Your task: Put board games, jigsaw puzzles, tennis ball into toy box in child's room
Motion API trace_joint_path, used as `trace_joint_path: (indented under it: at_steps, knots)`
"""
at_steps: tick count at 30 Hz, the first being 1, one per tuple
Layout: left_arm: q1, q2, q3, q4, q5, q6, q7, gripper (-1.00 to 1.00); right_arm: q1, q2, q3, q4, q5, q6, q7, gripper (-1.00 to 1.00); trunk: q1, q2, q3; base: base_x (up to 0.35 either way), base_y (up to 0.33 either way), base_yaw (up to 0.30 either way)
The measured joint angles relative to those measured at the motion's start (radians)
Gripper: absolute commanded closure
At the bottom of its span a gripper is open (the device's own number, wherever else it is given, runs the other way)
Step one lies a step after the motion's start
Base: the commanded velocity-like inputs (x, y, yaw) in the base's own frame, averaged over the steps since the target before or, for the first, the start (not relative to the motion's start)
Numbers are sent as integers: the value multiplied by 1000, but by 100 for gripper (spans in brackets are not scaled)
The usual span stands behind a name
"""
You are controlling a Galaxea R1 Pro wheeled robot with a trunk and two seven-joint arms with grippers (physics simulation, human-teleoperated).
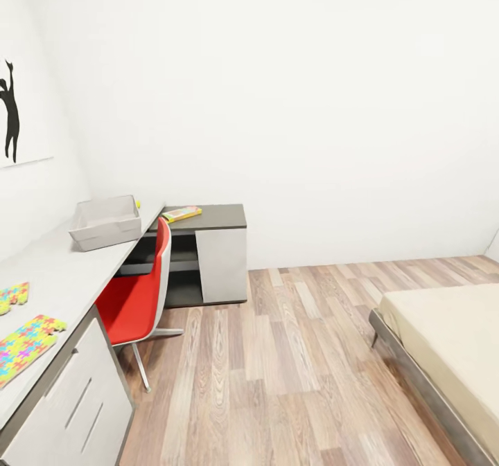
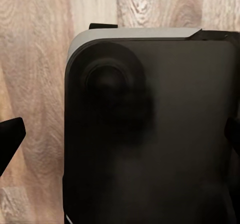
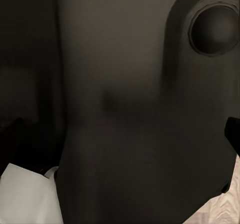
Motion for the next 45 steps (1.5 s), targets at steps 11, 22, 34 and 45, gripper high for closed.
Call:
trace_joint_path:
  at_steps: [11,22,34,45]
  knots:
    - [0,0,-1,0,0,0,0,-100,0,0,0,0,-1,-32,0,-100,0,0,-1,0,0,6]
    - [0,0,-2,0,0,1,0,-100,0,0,0,0,0,-33,0,-100,0,0,-1,0,0,0]
    - [0,1,-3,-1,0,0,0,-100,0,0,-1,0,-1,-35,0,-100,0,0,-1,87,0,0]
    - [0,2,-3,-18,0,-1,0,-100,0,0,-8,0,-10,-35,0,-100,-1,0,-1,300,0,0]
